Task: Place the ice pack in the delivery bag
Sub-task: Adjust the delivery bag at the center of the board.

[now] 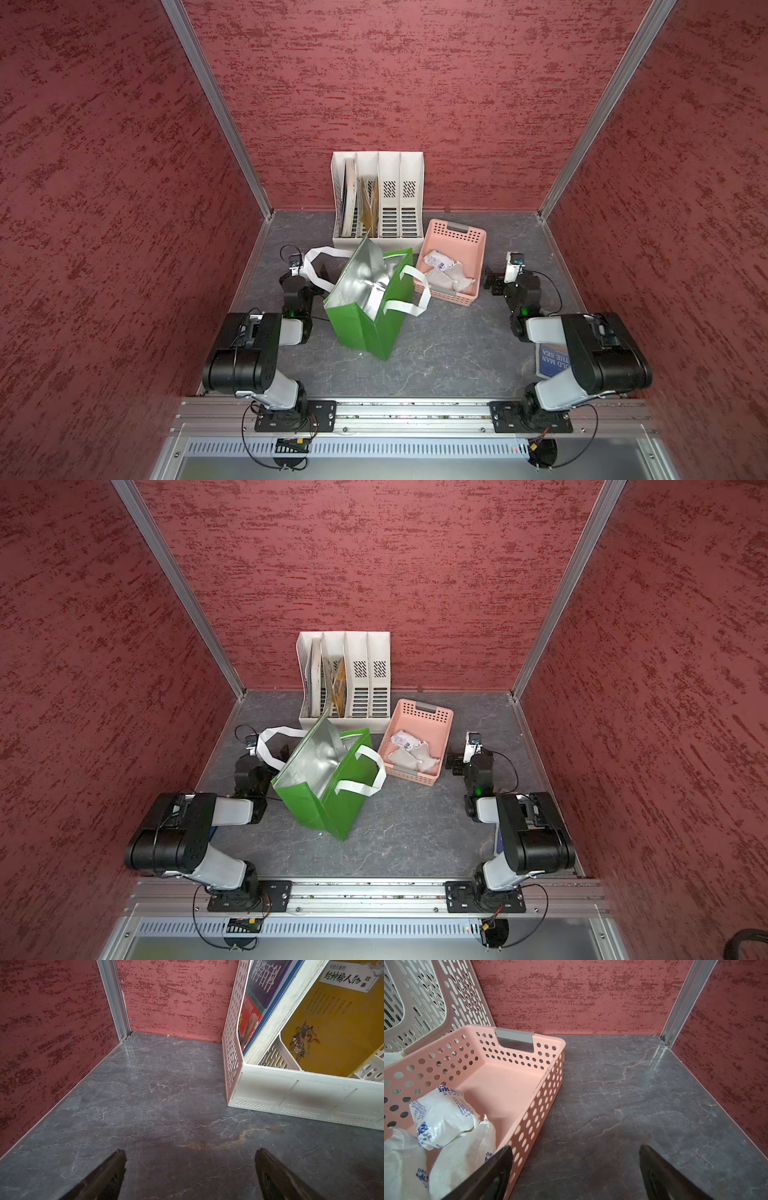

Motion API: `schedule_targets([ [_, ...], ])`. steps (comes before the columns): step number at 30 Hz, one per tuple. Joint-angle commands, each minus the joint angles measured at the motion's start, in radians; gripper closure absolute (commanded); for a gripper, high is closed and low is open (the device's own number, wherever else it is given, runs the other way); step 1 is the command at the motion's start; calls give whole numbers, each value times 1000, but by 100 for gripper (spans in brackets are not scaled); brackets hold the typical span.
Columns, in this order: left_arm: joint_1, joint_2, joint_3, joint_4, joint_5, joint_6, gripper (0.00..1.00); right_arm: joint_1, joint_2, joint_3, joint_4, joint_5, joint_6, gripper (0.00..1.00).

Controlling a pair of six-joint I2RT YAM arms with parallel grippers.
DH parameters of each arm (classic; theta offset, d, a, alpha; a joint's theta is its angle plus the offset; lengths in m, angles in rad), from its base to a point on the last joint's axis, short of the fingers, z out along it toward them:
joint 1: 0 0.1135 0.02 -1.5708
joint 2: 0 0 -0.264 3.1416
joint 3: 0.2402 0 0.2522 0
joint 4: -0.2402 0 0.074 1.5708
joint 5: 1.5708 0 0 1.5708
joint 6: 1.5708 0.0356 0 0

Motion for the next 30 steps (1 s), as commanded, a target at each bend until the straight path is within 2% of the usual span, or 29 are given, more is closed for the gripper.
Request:
schedule_targets([
  [1,-3,-6,9,15,-12,11,0,-4,-4,5,19,-17,1,1],
  [14,-3,-9,6,21,-21,12,0,-4,-7,1,23,-14,-1,1],
  [15,-4,-19,7,13,-51,6,0,-3,-12,2,22,-13,-3,1],
  [17,-3,-56,-20,37,-24,12,0,9,-64,3,-11,-1,-12,1],
  [18,-15,-79,-42,57,-50,21,0,22,-126,6,-63,26,-15,1],
  [20,-73,-202,-43,-21,-253,18,0,27,-280,71,-339,106,64,1],
  [21,-86,-277,-16,-148,-332,-4,0,25,-338,118,-493,151,133,1],
  [23,-75,-454,92,-502,-357,-124,0,25,-427,207,-760,190,228,1],
  [24,-60,-508,156,-716,-341,-216,0,24,-455,249,-876,220,295,1],
  [25,-32,-579,206,-857,-310,-307,0,20,-482,305,-1047,276,413,1],
  [26,-12,-616,223,-908,-261,-352,0,17,-494,330,-1114,286,462,1],
  [28,22,-703,241,-933,-66,-365,0,11,-516,366,-1254,332,594,1],
  [30,30,-758,293,-996,64,-374,0,5,-549,374,-1316,347,659,1],
])
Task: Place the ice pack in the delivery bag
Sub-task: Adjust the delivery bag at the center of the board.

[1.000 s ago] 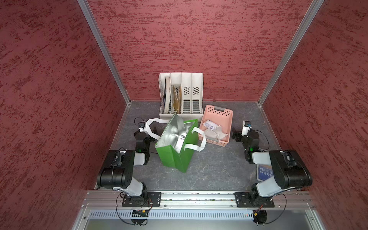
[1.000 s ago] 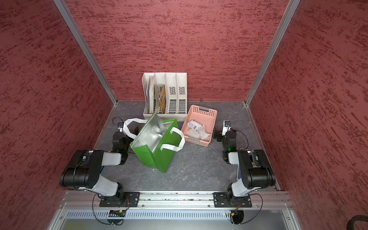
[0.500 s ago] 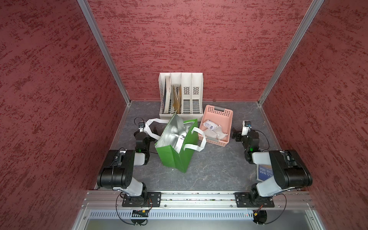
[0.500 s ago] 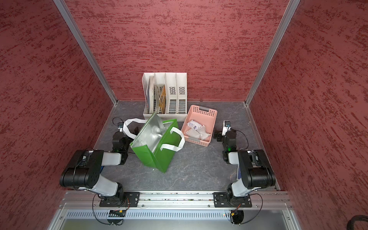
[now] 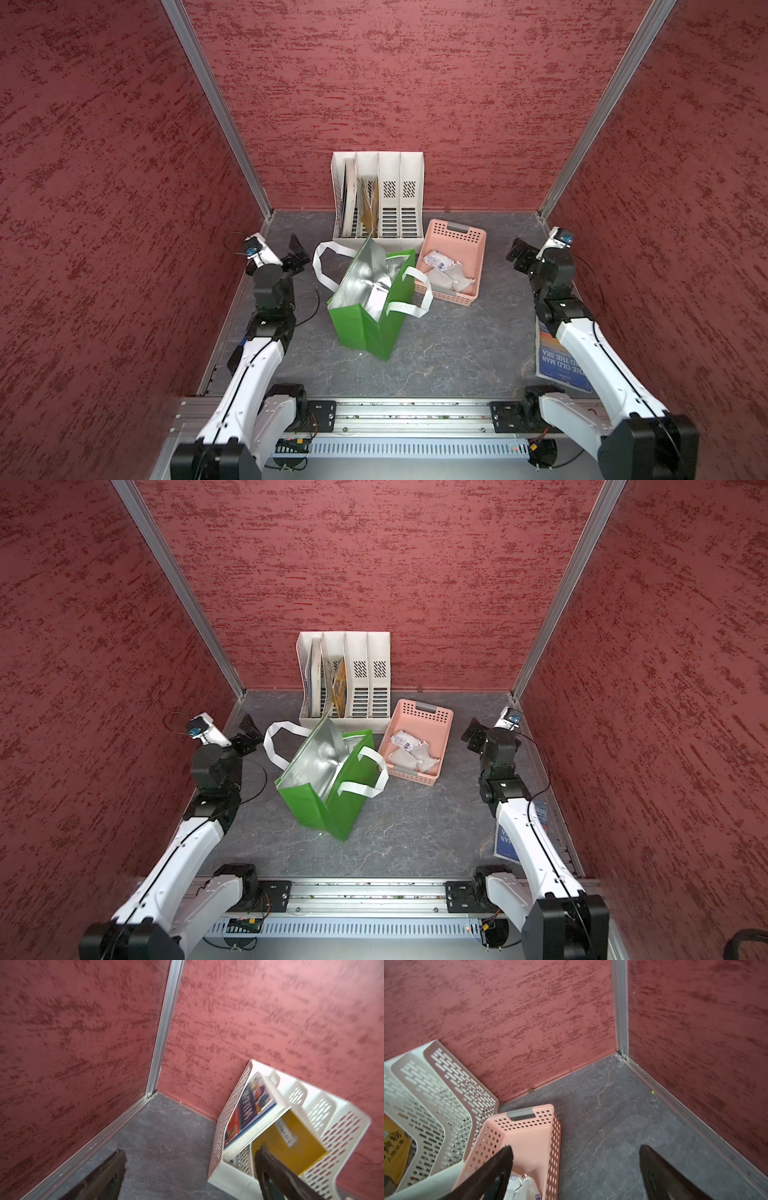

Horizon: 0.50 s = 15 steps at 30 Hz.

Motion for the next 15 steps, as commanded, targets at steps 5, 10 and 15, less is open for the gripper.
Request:
schedule_targets([
  [5,-14,-47,297,-499,426,-15,0,-11,-85,38,-381,-27,149,1],
  [10,-213,99,498,-689,496,172,0,-10,-96,106,-421,-209,51,1],
  [15,-374,268,638,-827,292,287,0,22,-56,192,-474,-319,-11,1],
])
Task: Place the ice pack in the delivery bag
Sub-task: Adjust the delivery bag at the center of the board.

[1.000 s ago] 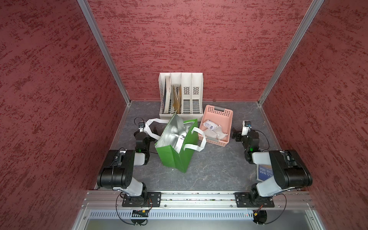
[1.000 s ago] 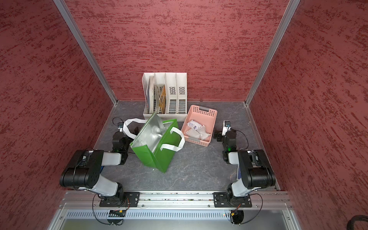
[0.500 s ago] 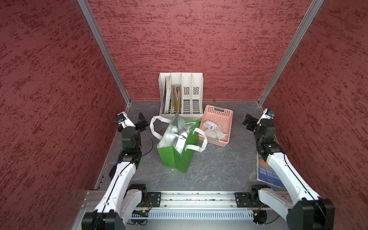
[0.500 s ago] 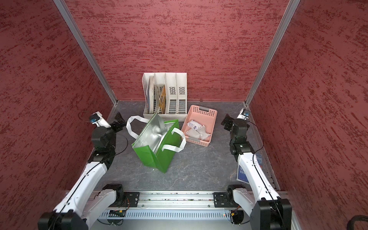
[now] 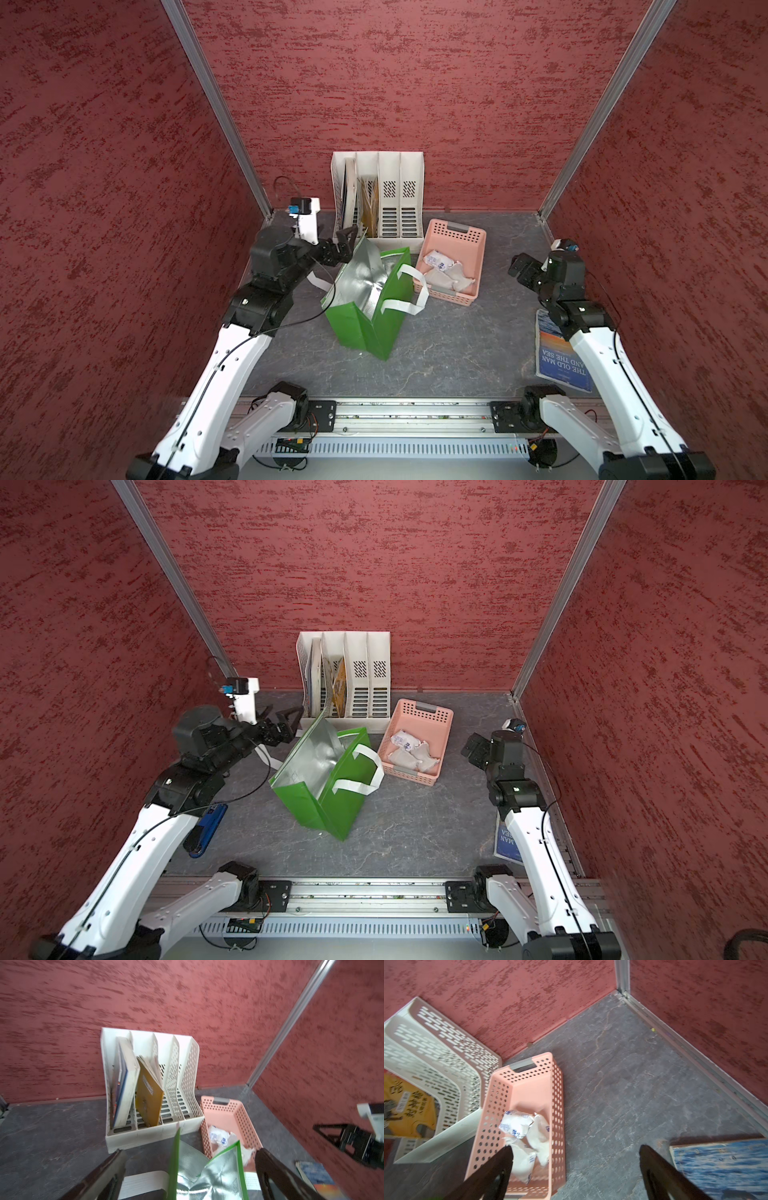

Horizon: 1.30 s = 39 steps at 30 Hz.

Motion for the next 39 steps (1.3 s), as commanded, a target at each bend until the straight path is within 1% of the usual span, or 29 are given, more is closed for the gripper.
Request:
schedule_targets([
  [1,-28,98,51,-189,-102,104,0,27,31,75,-75,-125,-70,1],
  [3,-28,127,81,-200,-121,108,0,51,56,109,-106,-136,-89,1],
  [7,-36,200,146,-283,-97,141,0,99,86,153,-154,-125,-117,1],
  [9,-52,238,163,-326,-103,166,0,116,94,166,-165,-114,-124,1],
  [14,-140,308,182,-403,-219,202,1,158,132,213,-192,-94,-147,1],
  [19,-151,336,194,-438,-335,187,9,210,190,269,-228,-59,-166,1],
  [20,-151,342,199,-448,-356,182,12,226,204,280,-236,-49,-170,1],
  [23,-154,357,214,-471,-377,176,32,268,230,308,-251,-20,-182,2],
  [25,-168,364,218,-486,-379,173,50,294,242,325,-259,-13,-187,1],
  [27,-190,366,223,-503,-373,172,75,313,254,344,-265,-33,-192,1],
  [28,-203,363,224,-507,-367,173,84,321,262,357,-269,-42,-192,1],
  [29,-218,358,224,-510,-363,173,93,328,270,368,-273,-46,-192,1],
  [30,-234,351,223,-513,-360,171,99,332,277,383,-279,-48,-190,1],
  [33,-268,322,225,-519,-331,156,100,336,305,435,-311,-50,-185,1],
  [37,-288,283,238,-522,-218,104,100,337,352,496,-339,-50,-201,1],
  [39,-292,274,252,-523,-159,71,100,337,399,530,-353,-53,-217,1],
])
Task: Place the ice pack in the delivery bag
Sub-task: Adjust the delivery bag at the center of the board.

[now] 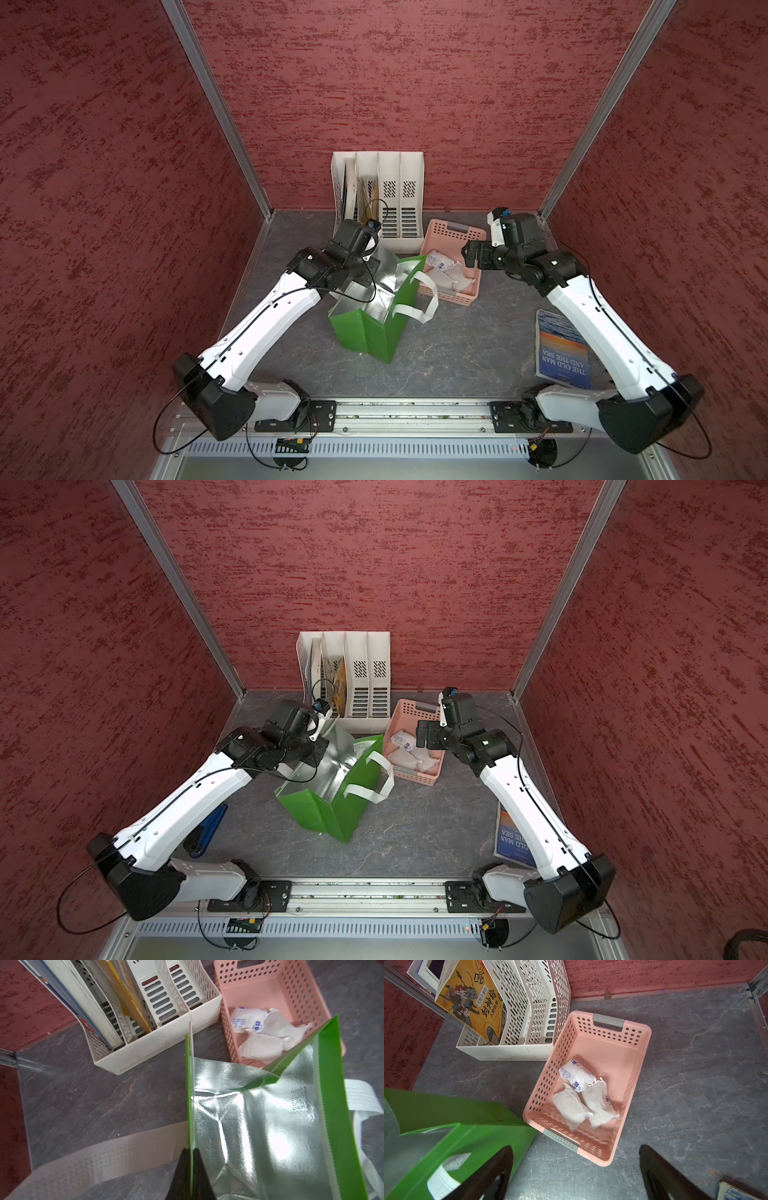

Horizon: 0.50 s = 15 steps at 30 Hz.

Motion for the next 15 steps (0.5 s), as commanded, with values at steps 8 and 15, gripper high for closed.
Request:
schedule_targets([
  [8,-50,52,183,-167,56,-178,100,6,265,155,8,31,-155,1],
  [15,-57,110,234,-224,117,-259,100,-9,507,299,50,-25,-268,1],
])
